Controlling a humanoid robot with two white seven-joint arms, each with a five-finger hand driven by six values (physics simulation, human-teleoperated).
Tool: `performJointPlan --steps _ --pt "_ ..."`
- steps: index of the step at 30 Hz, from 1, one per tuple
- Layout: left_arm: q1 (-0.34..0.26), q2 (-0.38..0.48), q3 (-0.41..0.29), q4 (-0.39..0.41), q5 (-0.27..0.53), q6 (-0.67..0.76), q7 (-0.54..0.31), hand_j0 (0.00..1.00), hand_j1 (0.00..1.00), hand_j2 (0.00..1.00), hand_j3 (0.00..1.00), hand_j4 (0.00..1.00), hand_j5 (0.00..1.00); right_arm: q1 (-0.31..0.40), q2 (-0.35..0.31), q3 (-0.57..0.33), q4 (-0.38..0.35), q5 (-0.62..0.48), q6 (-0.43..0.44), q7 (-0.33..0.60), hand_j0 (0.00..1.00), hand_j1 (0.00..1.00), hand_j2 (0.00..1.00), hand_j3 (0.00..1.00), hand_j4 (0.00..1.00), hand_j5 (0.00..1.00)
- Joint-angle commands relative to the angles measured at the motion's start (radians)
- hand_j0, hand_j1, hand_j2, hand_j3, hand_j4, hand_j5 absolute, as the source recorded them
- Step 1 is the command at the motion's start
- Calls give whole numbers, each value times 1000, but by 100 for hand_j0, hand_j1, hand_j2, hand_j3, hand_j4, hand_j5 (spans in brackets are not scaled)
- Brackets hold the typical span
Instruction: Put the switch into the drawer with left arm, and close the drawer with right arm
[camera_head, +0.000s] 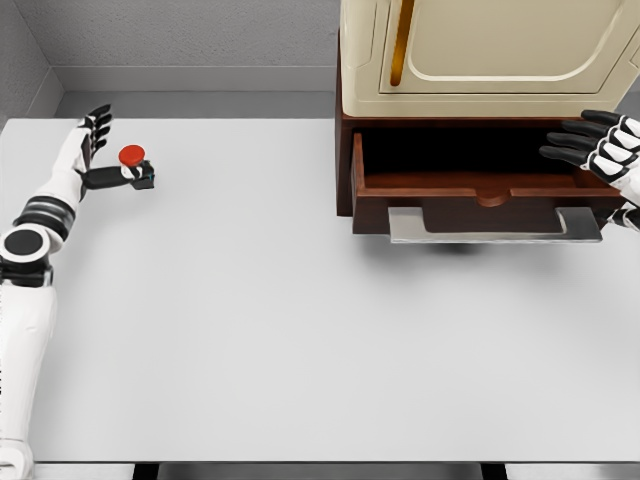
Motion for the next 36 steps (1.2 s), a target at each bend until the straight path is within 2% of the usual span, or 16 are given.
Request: performJointPlan --steps 1,7,13,20,33,36 --pt "-2 -14 0 13 -38 4 24 100 100 100 100 100 100 0 -2 0 2 -7 -1 -1 100 100 100 100 100 100" --pt "-6 -31 -6 19 -113 -8 31 100 100 100 100 100 100 2 -7 0 7 -7 -1 -1 100 100 100 100 100 100" --pt "-6 -38 -10 24 -117 -10 43 100 100 100 100 100 100 2 -9 0 27 -7 -1 -1 100 100 100 100 100 100" --pt "0 -32 -14 30 -139 -10 44 90 90 90 90 90 90 2 -10 0 39 -7 -1 -1 100 100 100 100 100 100" --pt "0 -38 -15 49 -188 -2 77 88 88 88 88 88 88 3 -10 0 39 -4 -1 -1 100 100 100 100 100 100" --pt "-2 -43 -23 47 -199 0 87 85 85 85 85 85 85 3 -10 0 39 -4 -1 -1 100 100 100 100 100 100"
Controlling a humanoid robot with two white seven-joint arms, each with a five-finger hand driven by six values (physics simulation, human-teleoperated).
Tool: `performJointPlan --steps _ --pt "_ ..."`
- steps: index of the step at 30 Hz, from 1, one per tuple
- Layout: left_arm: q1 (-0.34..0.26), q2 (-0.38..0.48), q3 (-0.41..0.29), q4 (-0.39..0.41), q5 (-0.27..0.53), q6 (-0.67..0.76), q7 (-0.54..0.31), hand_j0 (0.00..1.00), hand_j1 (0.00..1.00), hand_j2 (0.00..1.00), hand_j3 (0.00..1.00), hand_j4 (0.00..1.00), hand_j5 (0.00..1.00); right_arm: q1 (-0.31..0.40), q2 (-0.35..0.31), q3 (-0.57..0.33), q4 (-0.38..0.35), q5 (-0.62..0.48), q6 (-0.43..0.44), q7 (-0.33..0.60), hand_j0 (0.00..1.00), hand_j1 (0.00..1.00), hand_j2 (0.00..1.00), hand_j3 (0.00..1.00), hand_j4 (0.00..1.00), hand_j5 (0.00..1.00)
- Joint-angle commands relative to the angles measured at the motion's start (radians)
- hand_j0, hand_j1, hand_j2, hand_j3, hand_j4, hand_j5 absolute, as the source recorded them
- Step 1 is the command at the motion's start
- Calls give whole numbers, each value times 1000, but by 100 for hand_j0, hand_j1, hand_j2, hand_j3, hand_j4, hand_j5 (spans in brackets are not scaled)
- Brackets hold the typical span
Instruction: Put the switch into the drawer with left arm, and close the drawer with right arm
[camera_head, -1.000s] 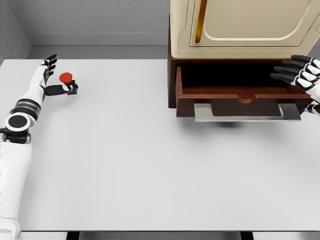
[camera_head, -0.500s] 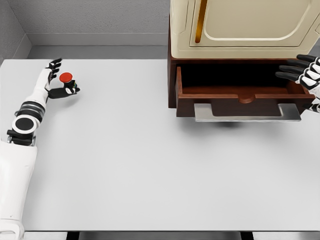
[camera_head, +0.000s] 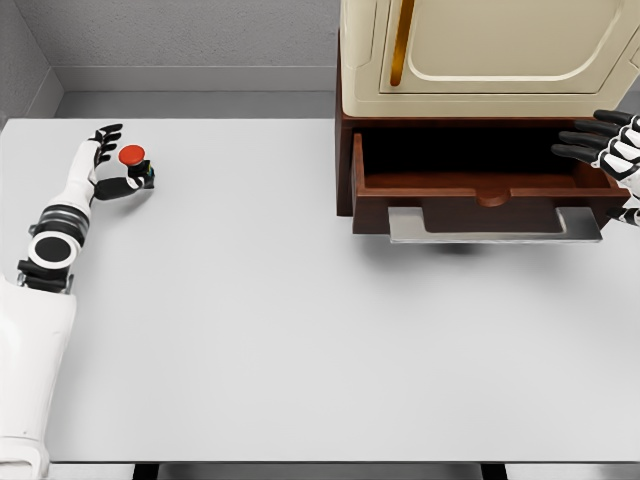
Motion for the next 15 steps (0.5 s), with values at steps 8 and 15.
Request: performJointPlan --steps 8,15 --pt "0 -5 -38 -3 -28 -1 32 79 79 79 79 79 79 0 -2 0 0 -6 -1 -1 100 100 100 100 100 100" --pt "8 -3 -40 -2 -28 -6 32 75 75 75 75 75 75 2 -2 0 -2 -8 -1 -1 100 100 100 100 100 100"
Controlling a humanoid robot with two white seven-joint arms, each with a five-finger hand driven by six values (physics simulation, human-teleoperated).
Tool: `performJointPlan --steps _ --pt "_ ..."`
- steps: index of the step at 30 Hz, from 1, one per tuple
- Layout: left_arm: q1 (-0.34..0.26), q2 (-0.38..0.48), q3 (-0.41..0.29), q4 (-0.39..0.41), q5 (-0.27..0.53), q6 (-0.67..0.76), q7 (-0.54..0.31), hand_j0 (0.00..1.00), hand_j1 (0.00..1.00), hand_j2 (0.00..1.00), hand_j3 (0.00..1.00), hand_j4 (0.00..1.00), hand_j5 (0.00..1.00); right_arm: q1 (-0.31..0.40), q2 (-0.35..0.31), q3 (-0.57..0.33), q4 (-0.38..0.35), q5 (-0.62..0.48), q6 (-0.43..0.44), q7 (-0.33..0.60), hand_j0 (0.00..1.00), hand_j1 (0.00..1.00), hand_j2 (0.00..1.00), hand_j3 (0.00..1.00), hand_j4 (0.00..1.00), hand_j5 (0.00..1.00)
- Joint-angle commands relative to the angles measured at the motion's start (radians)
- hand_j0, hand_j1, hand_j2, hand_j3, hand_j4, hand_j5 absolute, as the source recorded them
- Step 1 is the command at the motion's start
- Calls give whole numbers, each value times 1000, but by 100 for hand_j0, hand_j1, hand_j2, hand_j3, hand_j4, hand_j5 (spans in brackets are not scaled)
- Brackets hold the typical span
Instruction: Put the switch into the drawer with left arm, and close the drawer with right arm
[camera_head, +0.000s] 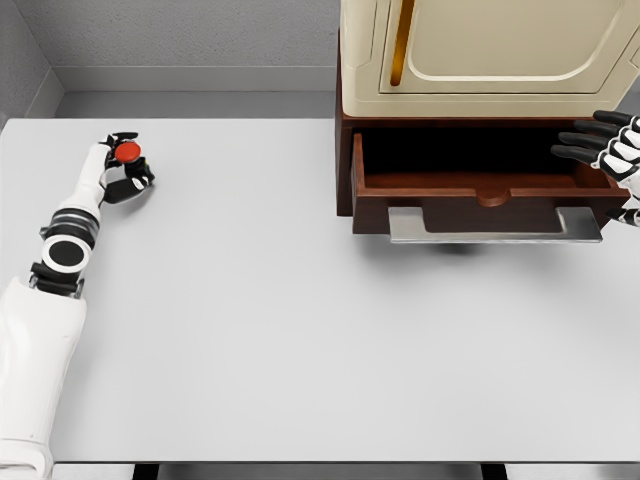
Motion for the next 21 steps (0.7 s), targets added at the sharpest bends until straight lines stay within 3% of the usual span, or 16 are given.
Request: performJointPlan --steps 1,7,14,21 --pt "0 2 -1 -1 -1 -1 1 75 75 75 75 75 75 0 -2 0 -1 -6 -1 -1 100 100 100 100 100 100" --pt "2 2 -1 0 -1 3 1 74 74 74 74 74 74 0 -2 0 1 -7 -1 -4 100 100 100 100 100 100" --pt "2 8 -1 -7 1 -3 1 53 53 53 53 53 53 0 -3 0 1 -6 -1 -2 100 100 100 100 100 100" --pt "0 8 -1 -24 1 -3 1 48 48 48 48 48 48 0 -2 -2 1 -7 -1 -4 100 100 100 100 100 100"
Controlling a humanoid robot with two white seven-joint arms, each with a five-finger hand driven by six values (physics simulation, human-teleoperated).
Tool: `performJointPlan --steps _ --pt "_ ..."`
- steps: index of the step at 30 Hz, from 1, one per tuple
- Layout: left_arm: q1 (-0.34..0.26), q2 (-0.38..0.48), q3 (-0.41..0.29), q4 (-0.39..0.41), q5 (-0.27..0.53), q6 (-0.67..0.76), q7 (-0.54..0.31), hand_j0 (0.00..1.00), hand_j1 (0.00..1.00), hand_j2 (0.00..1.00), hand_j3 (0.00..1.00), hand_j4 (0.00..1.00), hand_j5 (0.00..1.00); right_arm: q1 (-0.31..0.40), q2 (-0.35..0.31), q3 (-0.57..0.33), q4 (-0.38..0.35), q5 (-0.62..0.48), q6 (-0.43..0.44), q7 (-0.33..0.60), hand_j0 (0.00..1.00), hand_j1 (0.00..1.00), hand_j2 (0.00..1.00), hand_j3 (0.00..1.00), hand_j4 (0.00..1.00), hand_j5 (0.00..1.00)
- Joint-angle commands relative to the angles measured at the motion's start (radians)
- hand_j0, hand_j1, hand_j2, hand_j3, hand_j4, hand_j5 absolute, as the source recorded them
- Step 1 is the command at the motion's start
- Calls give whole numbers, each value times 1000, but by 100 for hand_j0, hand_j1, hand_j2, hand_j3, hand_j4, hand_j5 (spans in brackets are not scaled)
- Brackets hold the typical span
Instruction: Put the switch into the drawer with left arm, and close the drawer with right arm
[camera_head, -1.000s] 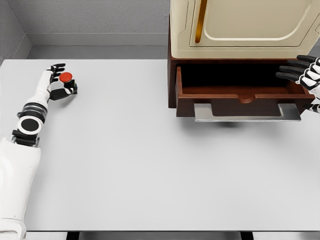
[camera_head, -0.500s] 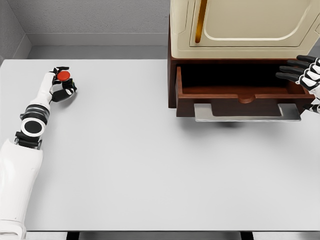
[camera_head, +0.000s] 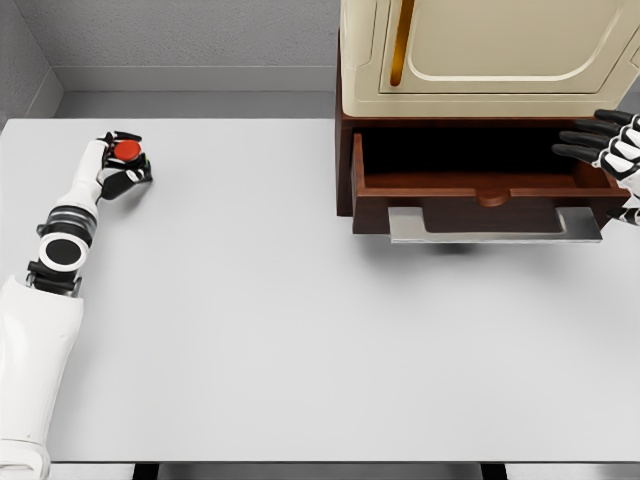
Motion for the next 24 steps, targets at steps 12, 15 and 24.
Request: performJointPlan --steps 12,15,24 --pt "20 2 0 -128 1 -1 -4 47 47 47 47 47 47 0 -1 -1 0 -7 -1 -1 100 100 100 100 100 100" --pt "31 5 -2 -162 4 -1 -9 47 47 47 47 47 47 0 -1 -1 1 -7 -1 -1 100 100 100 100 100 100" --pt "66 5 -37 -262 9 -1 -10 46 46 46 46 46 46 2 -1 -1 8 -7 -1 -1 100 100 100 100 100 100"
